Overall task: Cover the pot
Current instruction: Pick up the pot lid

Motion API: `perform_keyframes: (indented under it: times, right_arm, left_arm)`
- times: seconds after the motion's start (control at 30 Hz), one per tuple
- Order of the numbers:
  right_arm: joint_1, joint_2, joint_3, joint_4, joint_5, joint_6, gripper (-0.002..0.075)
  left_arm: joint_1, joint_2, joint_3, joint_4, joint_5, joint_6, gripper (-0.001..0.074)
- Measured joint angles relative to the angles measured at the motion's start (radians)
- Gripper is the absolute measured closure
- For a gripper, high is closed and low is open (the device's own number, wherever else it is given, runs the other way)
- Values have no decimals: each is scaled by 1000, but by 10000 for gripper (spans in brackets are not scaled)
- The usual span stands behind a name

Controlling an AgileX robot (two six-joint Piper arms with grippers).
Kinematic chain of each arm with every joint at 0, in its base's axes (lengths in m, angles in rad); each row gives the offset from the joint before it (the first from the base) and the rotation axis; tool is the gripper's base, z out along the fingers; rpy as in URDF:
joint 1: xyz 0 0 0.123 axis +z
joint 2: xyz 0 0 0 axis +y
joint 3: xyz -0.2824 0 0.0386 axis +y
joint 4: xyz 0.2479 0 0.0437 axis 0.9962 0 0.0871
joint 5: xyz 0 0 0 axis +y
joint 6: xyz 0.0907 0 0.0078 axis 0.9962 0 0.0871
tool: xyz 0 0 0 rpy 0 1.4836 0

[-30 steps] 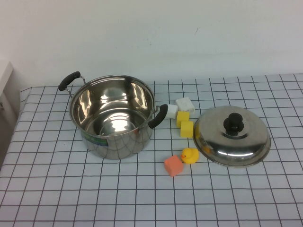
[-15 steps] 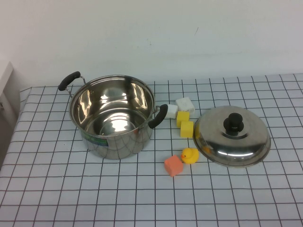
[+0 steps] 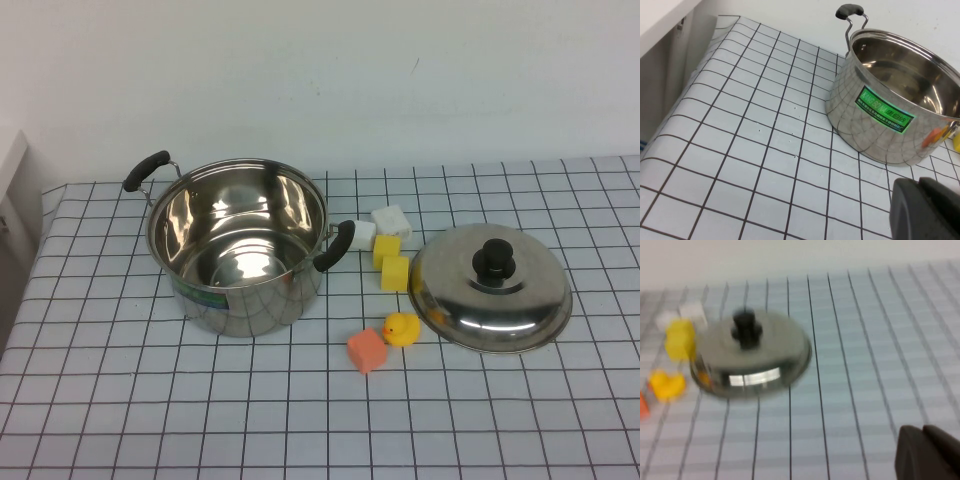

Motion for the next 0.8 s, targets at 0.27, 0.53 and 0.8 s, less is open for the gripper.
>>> perform_keyframes:
  times: [0.27, 0.53, 0.8]
  right_arm:
    - [0, 124, -357, 61, 34, -64, 728]
    - [0, 313, -406, 295, -110, -434, 728]
    - [16, 581, -406, 433, -478, -409, 728]
  left_arm:
    - [0, 0, 0, 0, 0, 0, 738]
    - [0, 0, 0, 0, 0, 4, 738]
    - [0, 0, 0, 0, 0, 4, 738]
